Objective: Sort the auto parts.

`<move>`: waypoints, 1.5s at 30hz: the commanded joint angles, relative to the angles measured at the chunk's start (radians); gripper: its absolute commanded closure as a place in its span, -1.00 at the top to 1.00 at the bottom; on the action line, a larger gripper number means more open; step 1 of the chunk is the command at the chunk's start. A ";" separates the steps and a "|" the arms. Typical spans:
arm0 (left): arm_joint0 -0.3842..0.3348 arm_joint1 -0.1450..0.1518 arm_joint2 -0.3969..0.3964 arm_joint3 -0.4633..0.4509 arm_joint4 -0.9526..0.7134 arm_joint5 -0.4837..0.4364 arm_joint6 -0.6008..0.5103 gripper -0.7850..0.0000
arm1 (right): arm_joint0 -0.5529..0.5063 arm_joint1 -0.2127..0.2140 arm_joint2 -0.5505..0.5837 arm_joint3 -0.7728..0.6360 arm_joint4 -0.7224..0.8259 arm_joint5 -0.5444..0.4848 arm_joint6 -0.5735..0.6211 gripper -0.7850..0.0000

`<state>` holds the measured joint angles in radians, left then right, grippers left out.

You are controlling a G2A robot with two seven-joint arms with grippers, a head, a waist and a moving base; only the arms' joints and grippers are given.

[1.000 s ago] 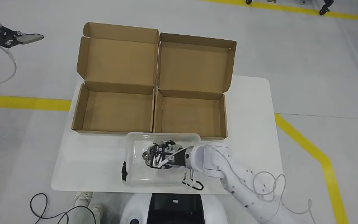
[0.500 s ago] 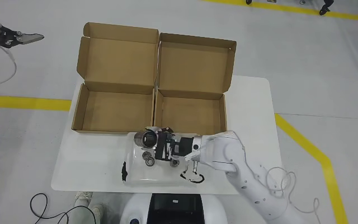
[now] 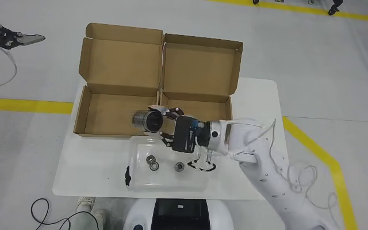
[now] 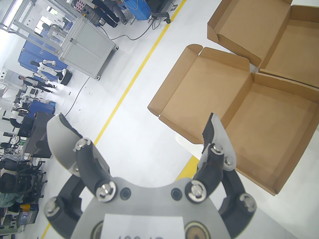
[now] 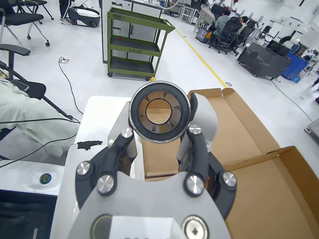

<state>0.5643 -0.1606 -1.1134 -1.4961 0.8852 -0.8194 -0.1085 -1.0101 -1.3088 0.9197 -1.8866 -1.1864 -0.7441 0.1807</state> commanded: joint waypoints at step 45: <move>0.000 0.000 0.000 0.000 0.000 0.000 0.000 1.00 | -0.102 0.025 0.112 0.130 -0.024 0.078 0.031 -1.00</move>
<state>0.5643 -0.1606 -1.1134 -1.4961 0.8852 -0.8194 -0.1085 -1.1066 -1.2846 1.0294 -1.7654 -1.2103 -0.6728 0.2103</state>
